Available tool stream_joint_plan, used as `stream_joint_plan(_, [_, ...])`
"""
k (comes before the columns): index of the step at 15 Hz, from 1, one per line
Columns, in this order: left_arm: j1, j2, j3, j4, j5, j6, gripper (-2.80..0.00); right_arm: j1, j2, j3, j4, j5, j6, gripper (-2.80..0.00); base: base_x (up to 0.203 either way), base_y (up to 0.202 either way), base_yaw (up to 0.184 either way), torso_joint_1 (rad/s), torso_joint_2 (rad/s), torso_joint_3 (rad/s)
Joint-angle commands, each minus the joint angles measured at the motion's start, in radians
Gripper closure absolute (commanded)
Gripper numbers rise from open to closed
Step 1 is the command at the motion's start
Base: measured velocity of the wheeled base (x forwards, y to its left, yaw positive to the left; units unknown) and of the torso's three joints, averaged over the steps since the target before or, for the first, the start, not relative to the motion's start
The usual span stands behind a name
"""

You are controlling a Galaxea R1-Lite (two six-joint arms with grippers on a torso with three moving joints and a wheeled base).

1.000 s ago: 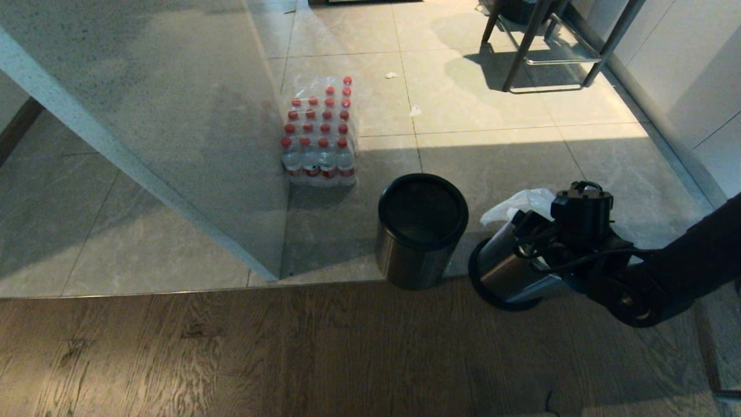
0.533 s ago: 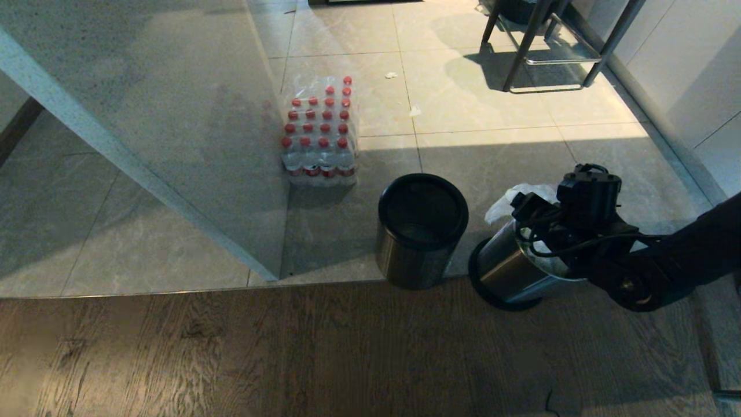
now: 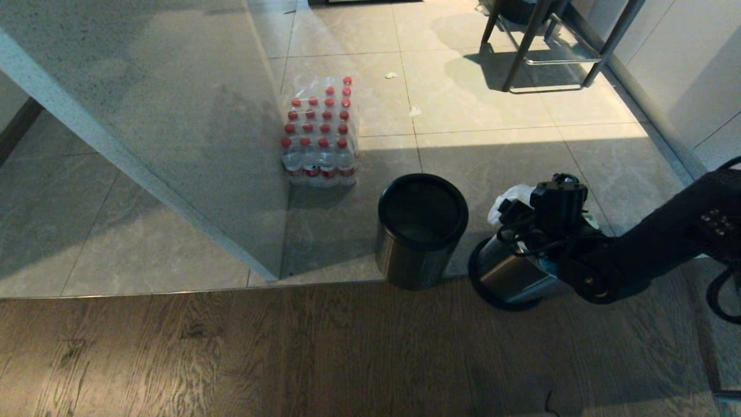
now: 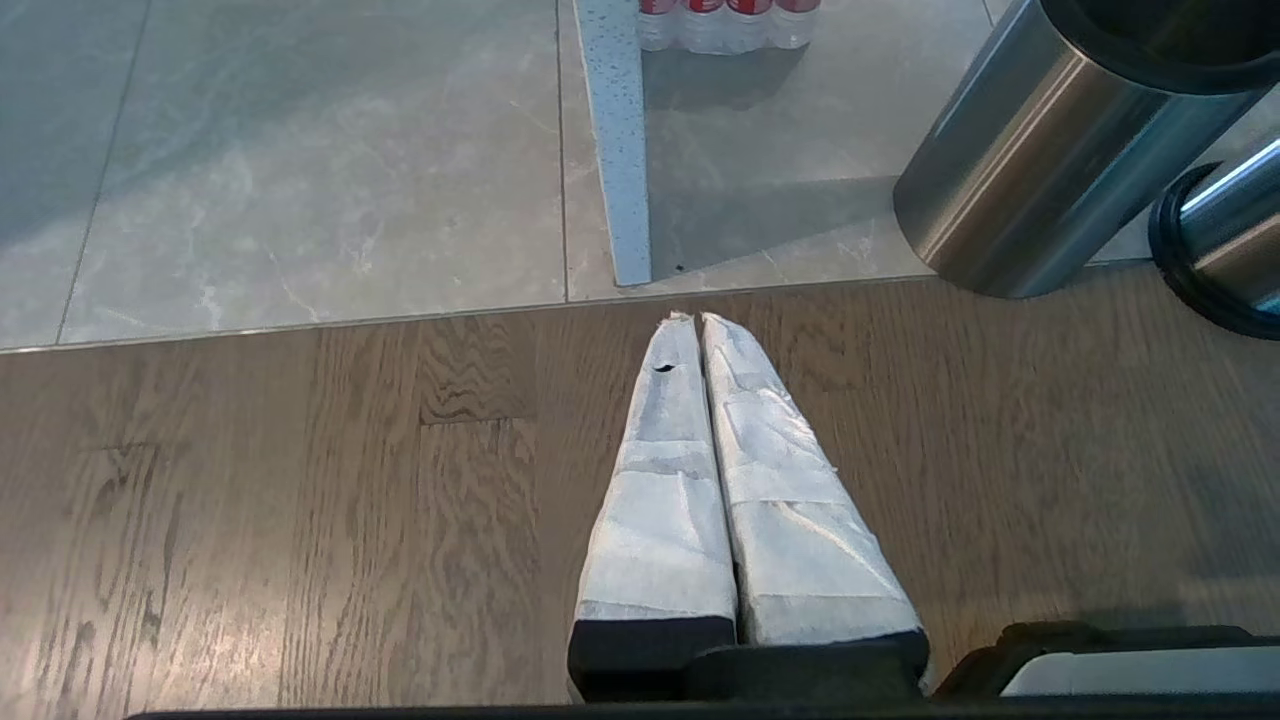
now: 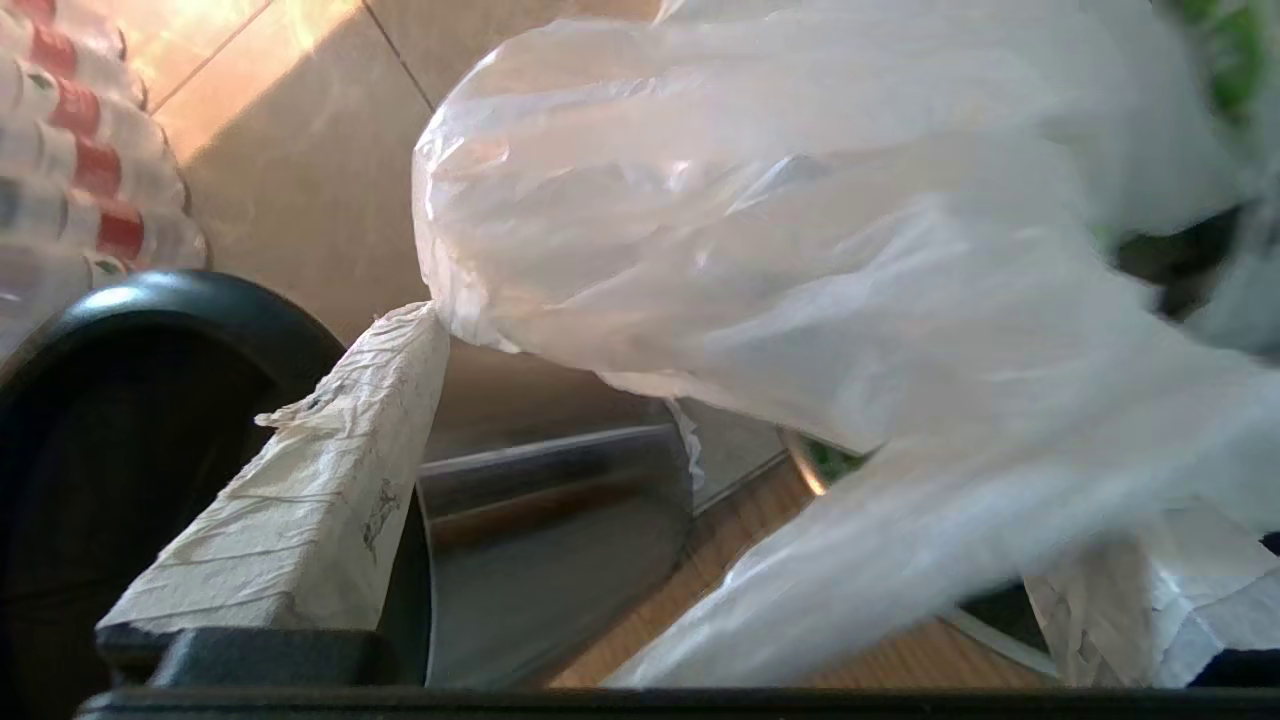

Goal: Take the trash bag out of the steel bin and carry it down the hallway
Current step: Pick up the trash bag

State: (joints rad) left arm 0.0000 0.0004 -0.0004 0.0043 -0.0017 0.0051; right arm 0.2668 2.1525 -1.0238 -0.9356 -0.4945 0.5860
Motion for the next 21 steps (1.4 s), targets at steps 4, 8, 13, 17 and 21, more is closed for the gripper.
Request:
stream_joint_plan(4, [0.000,0.001,0.000,0.000,0.000,0.000,0.00,-0.003,0.126,-0.044,-0.087,-0.029,-0.042,-2.80,0.000,0.000,0.000,0.000,0.00,0.000])
stream_joint_plan(8, [0.000,0.001,0.000,0.000,0.000,0.001,0.00,-0.006,0.139,-0.050,-0.154,-0.029,-0.115,0.00,0.000,0.000,0.000,0.000,0.00,0.000])
stream_joint_plan(13, [0.000,0.001,0.000,0.000,0.000,0.000,0.00,-0.006,0.110,-0.029,-0.149,-0.032,-0.131,0.00,0.000,0.000,0.000,0.000,0.00,0.000])
stream_joint_plan(17, [0.000,0.001,-0.001,0.000,0.000,0.001,0.00,0.010,-0.075,0.102,-0.125,-0.030,-0.130,0.00,0.000,0.000,0.000,0.000,0.00,0.000])
stream_joint_plan(21, [0.000,0.001,0.000,0.000,0.000,0.000,0.00,0.032,-0.322,0.252,-0.075,-0.032,-0.129,0.00,0.000,0.000,0.000,0.000,0.00,0.000])
